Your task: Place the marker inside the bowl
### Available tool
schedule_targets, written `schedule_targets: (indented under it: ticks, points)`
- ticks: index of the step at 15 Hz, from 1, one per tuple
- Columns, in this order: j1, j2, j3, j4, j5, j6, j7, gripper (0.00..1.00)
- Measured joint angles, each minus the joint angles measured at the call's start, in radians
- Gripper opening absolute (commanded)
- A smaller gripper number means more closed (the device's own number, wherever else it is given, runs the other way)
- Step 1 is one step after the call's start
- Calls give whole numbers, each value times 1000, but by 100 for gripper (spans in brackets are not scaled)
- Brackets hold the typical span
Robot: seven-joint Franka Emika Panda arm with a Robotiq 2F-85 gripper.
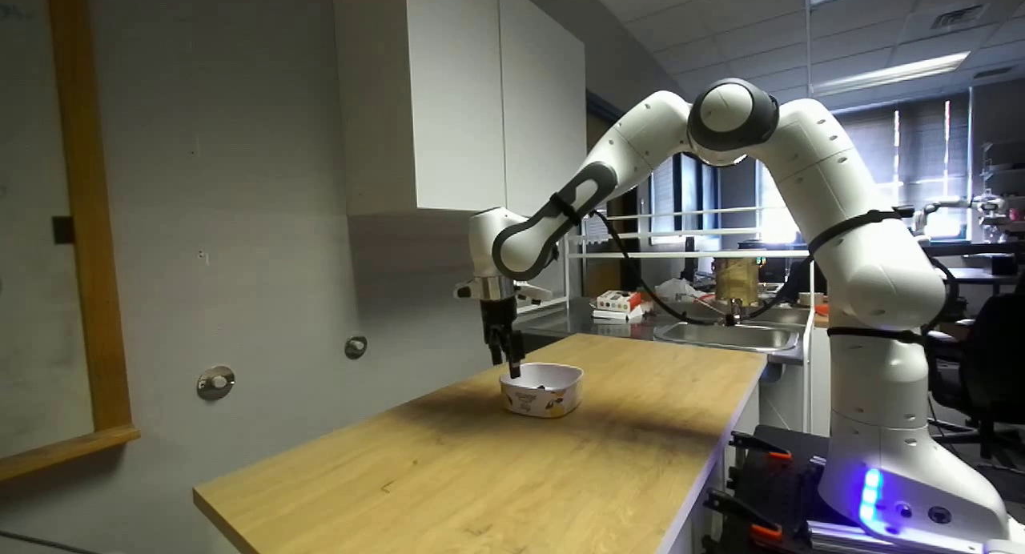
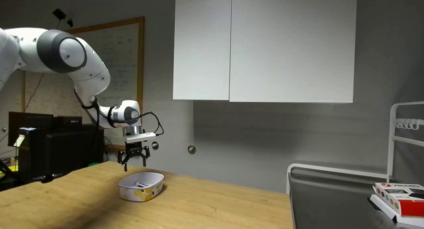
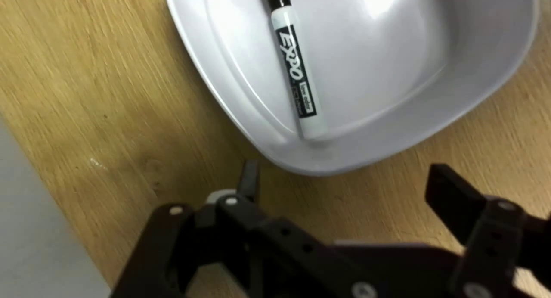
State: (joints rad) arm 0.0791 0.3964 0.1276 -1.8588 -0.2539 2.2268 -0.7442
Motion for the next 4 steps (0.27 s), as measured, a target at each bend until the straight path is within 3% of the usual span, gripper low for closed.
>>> schedule_targets:
  ticks: [4]
  points:
    - [10,-70,3,-45,-5,-50,5,100]
